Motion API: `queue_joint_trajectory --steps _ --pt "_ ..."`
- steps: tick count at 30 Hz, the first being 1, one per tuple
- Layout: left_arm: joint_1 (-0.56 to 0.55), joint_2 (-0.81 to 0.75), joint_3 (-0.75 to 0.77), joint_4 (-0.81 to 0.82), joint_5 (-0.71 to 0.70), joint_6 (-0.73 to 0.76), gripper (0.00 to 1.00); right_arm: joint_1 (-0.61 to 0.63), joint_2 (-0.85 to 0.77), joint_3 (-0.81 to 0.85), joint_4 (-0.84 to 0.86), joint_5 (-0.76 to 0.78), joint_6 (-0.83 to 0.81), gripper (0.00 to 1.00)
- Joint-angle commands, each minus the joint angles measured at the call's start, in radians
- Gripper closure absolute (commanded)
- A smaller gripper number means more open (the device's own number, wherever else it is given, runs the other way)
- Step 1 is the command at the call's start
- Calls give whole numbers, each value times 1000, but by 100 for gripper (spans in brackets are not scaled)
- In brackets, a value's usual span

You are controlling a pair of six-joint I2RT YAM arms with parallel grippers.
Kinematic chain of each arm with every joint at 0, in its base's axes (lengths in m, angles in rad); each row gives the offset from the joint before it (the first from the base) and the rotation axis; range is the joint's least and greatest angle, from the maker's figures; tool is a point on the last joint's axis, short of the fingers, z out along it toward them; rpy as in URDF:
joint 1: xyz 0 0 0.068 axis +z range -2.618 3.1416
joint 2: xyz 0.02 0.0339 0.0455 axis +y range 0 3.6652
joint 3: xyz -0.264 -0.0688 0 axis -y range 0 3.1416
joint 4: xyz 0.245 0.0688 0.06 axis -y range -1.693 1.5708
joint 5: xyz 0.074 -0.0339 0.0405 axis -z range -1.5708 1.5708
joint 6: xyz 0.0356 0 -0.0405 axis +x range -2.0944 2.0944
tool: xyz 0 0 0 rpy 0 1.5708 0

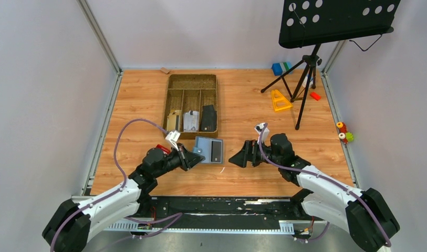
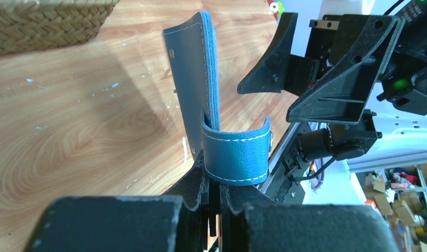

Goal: Take the credit cards out of the card holder
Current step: Remove the credit card from the card holder.

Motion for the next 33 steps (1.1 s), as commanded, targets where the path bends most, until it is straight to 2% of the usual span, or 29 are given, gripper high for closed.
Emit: queue_joint_trajectory --steps 1,4,9,16,25,33 --pt "-4 -77 57 -23 -36 6 100 0 -6 -13 70 -25 24 5" --pt "-3 -120 44 24 -51 -67 100 0 -11 -14 69 -29 37 0" --pt "-4 -142 82 -54 -57 -82 100 -1 -15 -8 66 -35 49 0" --pt "-4 -65 97 45 45 -128 100 0 -61 -14 68 -46 64 0" --pt "-3 -14 114 163 114 -175 100 0 -132 -36 190 -85 160 0" --pt "-5 -18 112 259 169 -238 100 0 -97 -18 236 -53 223 1"
